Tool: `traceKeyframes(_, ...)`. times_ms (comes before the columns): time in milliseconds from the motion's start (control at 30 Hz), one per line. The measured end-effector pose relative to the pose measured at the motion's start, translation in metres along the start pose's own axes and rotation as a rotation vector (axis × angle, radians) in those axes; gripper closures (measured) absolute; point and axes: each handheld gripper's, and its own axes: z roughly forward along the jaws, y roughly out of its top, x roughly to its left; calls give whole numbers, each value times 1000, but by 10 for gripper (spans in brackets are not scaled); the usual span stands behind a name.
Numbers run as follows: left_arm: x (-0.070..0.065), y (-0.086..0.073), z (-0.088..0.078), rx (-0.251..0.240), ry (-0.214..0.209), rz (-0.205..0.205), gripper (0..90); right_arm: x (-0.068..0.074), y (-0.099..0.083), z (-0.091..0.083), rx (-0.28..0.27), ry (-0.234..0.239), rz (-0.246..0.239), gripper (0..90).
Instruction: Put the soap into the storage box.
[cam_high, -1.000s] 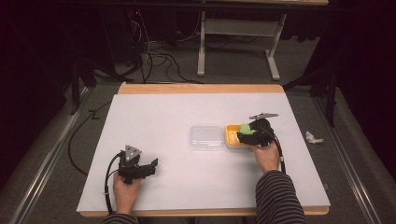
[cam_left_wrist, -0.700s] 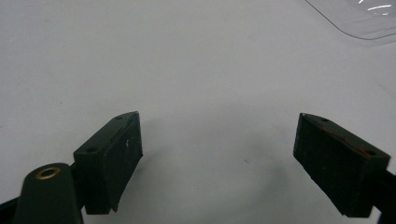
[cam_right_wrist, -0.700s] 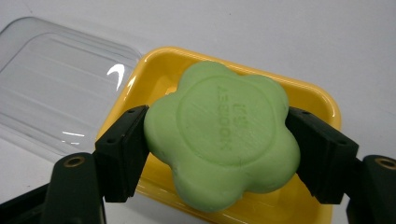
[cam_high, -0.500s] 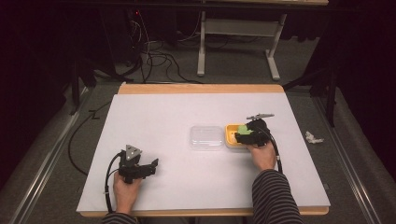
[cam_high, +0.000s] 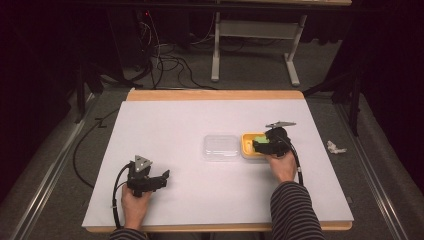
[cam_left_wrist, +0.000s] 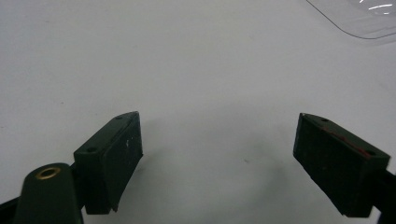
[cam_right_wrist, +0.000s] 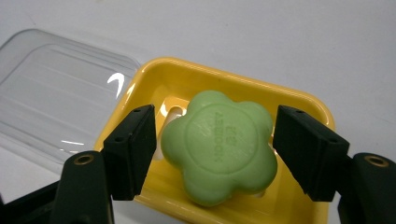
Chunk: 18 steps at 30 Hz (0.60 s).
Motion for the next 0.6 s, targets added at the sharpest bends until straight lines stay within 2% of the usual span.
traceKeyframes(233, 0, 0, 0, -1, 0, 4, 162, 0, -2, -11, -46, 7, -9, 314)
traceKeyframes(400, -1, -1, 0, -1, 4, 8, 162, -5, -3, -23, -96, 21, 11, 321)
traceKeyframes(600, 0, 0, 0, -6, 3, 3, 162, -5, -7, -31, -114, 25, 9, 335)
